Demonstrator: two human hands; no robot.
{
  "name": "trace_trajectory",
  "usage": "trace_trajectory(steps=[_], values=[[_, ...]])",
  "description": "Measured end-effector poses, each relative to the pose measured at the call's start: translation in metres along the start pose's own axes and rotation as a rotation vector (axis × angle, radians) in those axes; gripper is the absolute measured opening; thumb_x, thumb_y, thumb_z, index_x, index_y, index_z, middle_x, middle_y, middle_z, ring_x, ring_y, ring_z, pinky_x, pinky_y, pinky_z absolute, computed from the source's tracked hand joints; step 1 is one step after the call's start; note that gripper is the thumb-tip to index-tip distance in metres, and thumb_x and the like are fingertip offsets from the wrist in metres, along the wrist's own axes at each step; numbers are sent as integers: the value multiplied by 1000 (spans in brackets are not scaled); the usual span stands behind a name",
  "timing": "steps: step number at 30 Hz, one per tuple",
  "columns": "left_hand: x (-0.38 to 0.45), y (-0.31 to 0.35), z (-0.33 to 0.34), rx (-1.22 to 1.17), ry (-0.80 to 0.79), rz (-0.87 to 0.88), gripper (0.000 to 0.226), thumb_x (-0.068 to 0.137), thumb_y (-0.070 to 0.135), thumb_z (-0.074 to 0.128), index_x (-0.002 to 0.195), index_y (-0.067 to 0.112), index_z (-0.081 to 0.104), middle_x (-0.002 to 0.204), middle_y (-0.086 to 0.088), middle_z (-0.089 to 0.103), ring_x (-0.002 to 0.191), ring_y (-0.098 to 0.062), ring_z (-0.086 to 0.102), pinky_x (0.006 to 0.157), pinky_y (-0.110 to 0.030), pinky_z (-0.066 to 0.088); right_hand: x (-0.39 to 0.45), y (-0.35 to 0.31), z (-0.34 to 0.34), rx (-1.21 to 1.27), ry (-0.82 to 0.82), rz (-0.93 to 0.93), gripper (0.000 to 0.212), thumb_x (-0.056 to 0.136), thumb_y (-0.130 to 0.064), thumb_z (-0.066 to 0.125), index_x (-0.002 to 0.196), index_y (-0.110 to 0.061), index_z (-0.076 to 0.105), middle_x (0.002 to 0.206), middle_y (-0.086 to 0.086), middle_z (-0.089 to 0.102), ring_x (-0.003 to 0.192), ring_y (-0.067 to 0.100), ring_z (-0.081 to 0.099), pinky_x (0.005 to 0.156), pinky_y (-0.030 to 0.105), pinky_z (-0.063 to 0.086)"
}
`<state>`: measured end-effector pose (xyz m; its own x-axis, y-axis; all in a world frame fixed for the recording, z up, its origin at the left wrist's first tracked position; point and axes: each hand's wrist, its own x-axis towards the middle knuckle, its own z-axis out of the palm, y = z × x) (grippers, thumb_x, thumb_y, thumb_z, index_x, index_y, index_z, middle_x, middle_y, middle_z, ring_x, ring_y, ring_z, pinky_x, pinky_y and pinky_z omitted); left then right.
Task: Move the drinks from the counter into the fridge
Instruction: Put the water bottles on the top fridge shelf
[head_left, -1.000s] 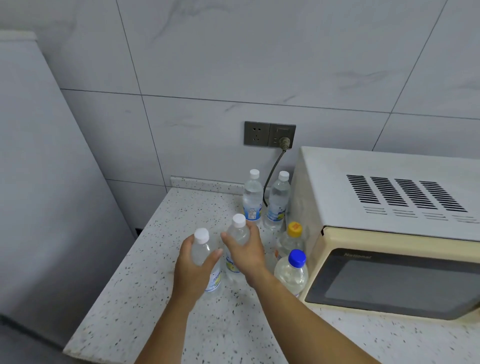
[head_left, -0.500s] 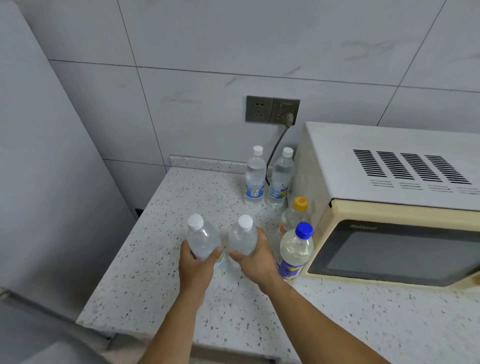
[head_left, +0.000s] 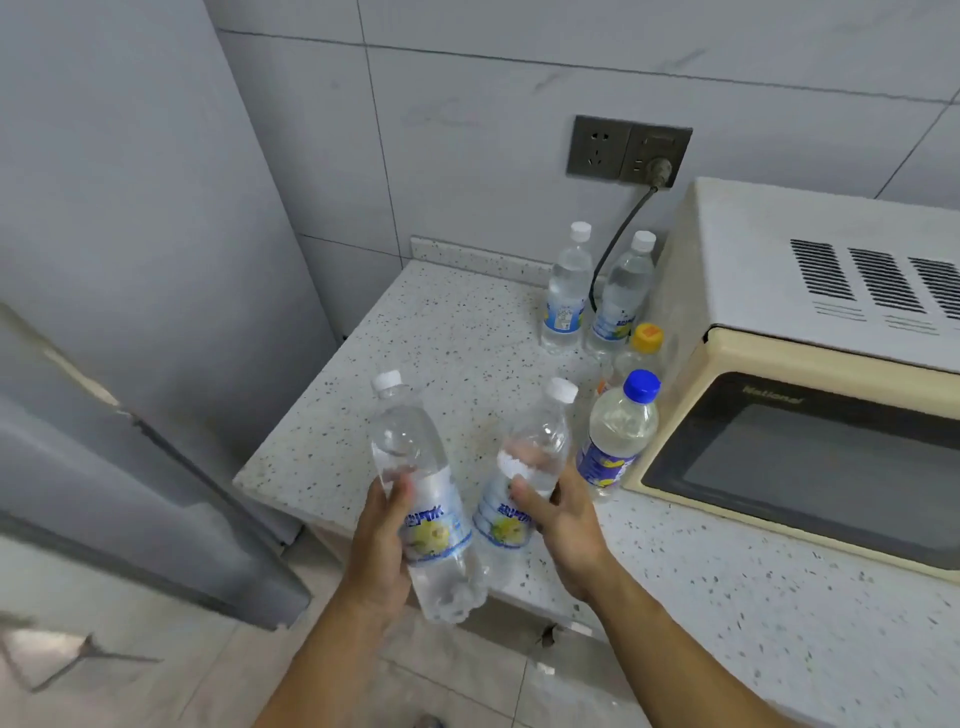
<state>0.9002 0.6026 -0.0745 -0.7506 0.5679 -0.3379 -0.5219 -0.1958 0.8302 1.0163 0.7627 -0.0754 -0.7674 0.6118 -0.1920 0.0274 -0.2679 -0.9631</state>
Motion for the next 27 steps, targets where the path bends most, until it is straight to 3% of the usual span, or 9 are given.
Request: trace_trajectory(steps=[4, 7, 9, 12, 17, 20, 27], values=[[-49, -19, -4, -95, 51, -139, 56, 85, 60, 54, 110, 13, 75, 110, -23, 71, 92, -39, 72, 73, -45, 59, -21, 12, -14, 281, -141, 240, 42, 83, -41, 67, 120, -22, 65, 117, 10, 71, 107, 31, 68, 91, 49, 55], [-85, -43, -8, -183, 118, -191, 63, 81, 61, 52, 98, 6, 79, 97, -22, 74, 77, -36, 73, 64, -42, 60, -37, 32, -22, 420, -178, 463, 48, 77, -51, 72, 111, -17, 70, 102, 18, 67, 95, 37, 64, 104, 62, 42], [-106, -59, -14, -194, 186, -192, 63, 79, 61, 49, 88, 7, 81, 89, -21, 75, 71, -33, 74, 58, -38, 60, -46, 44, -23, 374, -233, 516, 56, 72, -58, 72, 106, -13, 74, 98, 18, 68, 86, 34, 66, 98, 58, 47], [-141, -77, -33, -263, 279, -217, 65, 76, 61, 50, 83, 4, 81, 85, -21, 75, 68, -33, 74, 56, -38, 60, -58, 62, -15, 321, -367, 592, 60, 67, -63, 74, 97, -12, 78, 92, 16, 72, 78, 29, 71, 76, 44, 59], [-206, -98, -79, -421, 465, -286, 71, 71, 61, 56, 96, -2, 78, 100, -23, 73, 77, -36, 73, 65, -43, 60, -87, 92, 27, 217, -520, 748, 77, 61, -65, 79, 106, -3, 76, 104, 20, 71, 88, 33, 71, 79, 45, 58], [-242, -103, -107, -528, 553, -252, 73, 71, 63, 56, 98, -1, 77, 99, -21, 72, 76, -34, 71, 72, -44, 59, -109, 113, 63, 181, -535, 832, 74, 67, -66, 68, 103, -2, 77, 104, 22, 71, 84, 34, 72, 79, 47, 59], [-310, -99, -187, -673, 740, -110, 64, 72, 59, 60, 90, 0, 79, 92, -19, 74, 69, -31, 72, 62, -38, 60, -166, 152, 162, 7, -654, 964, 66, 68, -63, 62, 91, -3, 76, 84, 21, 69, 68, 33, 68, 69, 41, 59]])
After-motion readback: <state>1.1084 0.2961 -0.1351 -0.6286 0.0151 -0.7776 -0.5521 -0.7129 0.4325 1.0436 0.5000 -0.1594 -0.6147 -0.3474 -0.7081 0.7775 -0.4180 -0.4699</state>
